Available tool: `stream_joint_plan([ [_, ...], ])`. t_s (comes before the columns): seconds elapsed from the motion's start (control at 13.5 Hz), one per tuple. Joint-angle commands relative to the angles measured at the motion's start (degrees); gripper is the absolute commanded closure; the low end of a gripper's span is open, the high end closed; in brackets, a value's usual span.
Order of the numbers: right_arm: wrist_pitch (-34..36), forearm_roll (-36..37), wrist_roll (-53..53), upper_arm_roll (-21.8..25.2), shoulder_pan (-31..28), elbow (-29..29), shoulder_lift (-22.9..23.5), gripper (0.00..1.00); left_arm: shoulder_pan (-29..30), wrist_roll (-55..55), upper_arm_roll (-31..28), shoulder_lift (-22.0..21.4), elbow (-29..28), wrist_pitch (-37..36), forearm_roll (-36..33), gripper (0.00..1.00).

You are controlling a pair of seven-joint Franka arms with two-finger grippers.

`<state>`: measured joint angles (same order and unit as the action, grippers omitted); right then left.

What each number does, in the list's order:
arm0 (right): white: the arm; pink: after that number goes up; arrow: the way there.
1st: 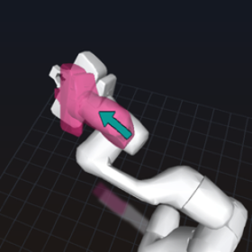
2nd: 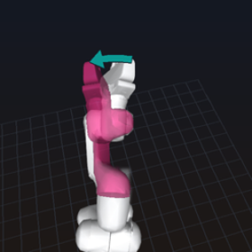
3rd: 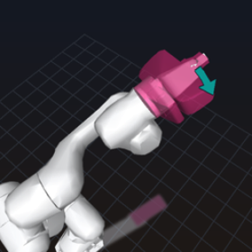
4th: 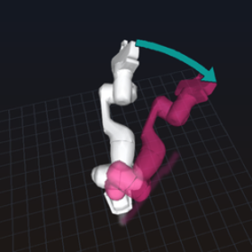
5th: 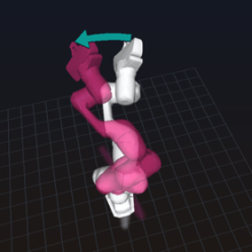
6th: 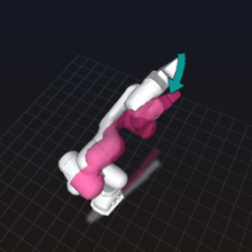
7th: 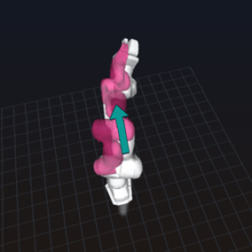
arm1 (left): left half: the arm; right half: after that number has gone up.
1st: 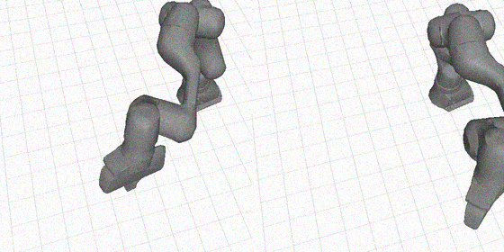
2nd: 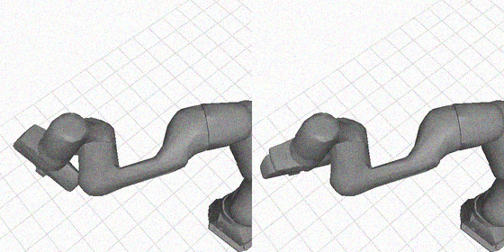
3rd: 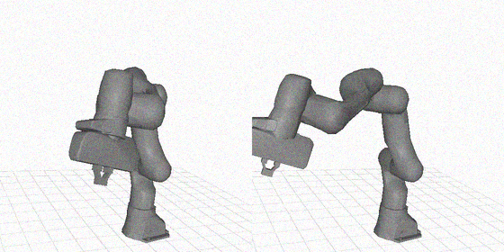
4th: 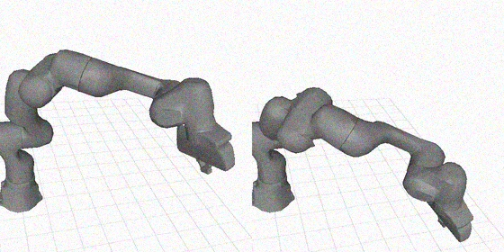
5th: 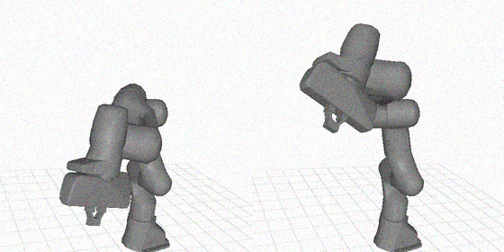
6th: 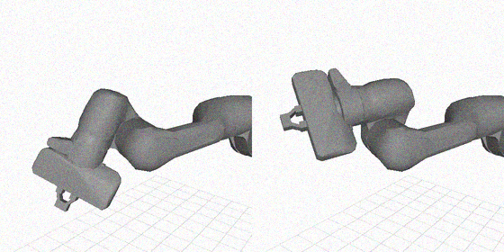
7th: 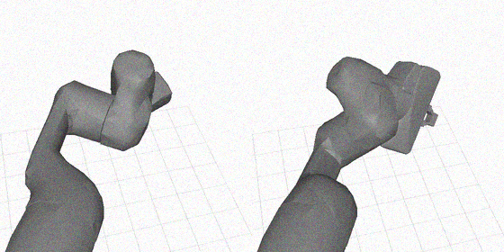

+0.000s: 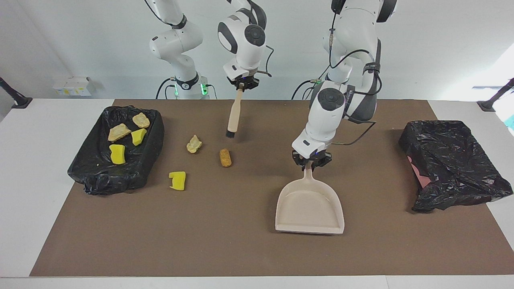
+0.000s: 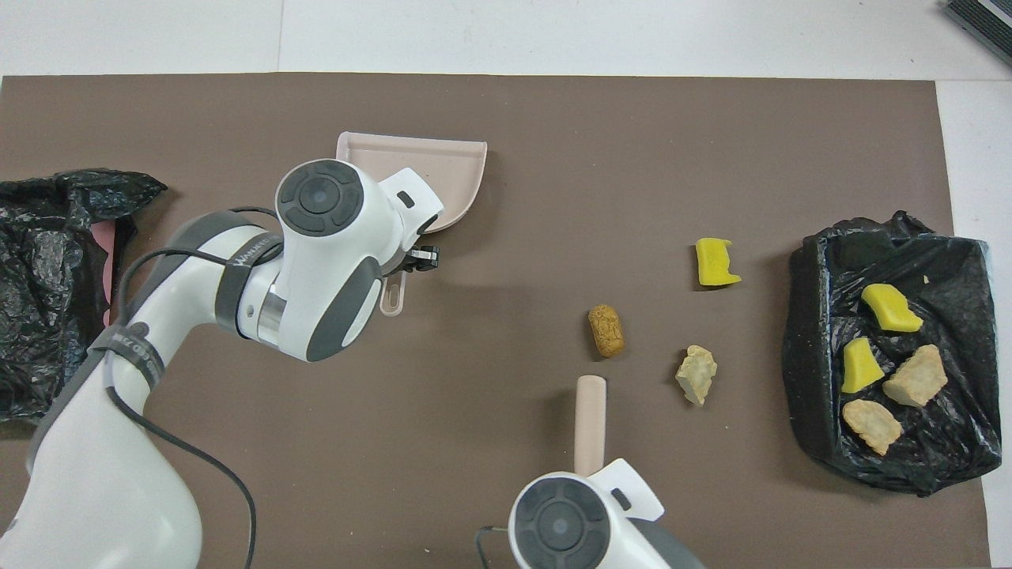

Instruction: Sweep and dump trash in bin

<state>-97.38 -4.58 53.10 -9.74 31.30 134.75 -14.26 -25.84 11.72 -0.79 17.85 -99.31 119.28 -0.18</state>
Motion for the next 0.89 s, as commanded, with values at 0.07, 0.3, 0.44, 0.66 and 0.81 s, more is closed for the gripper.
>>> stream_joint_plan([
  [0.07, 1.3, 11.0, -3.0, -0.6, -9.3, 5.1, -2.2, 1.00, 4.5, -17.2, -0.1, -9.1, -0.9, -10.1, -1.1, 1.00],
  [0.3, 0.0, 13.7, -8.2, -0.8, -16.2, 7.9, -2.5, 1.00, 10.0, -42.1, -0.1, -13.7, -1.4, -17.5, -1.1, 1.00],
  [0.44, -3.3, 11.5, -12.5, -0.7, -18.6, 11.7, -4.2, 1.00, 12.4, -52.9, -0.1, -15.6, -3.6, -17.5, -1.1, 1.00],
  [0.66, -11.5, 5.0, -13.8, -0.8, -17.9, 13.8, -1.1, 1.00, 13.5, -67.5, -0.1, -16.2, -4.9, -16.8, -1.1, 1.00],
  [0.81, -15.8, 3.5, -14.0, -0.8, -14.7, 11.0, 1.7, 1.00, 11.6, -72.3, 0.4, -18.5, -8.8, -13.4, -3.9, 1.00],
])
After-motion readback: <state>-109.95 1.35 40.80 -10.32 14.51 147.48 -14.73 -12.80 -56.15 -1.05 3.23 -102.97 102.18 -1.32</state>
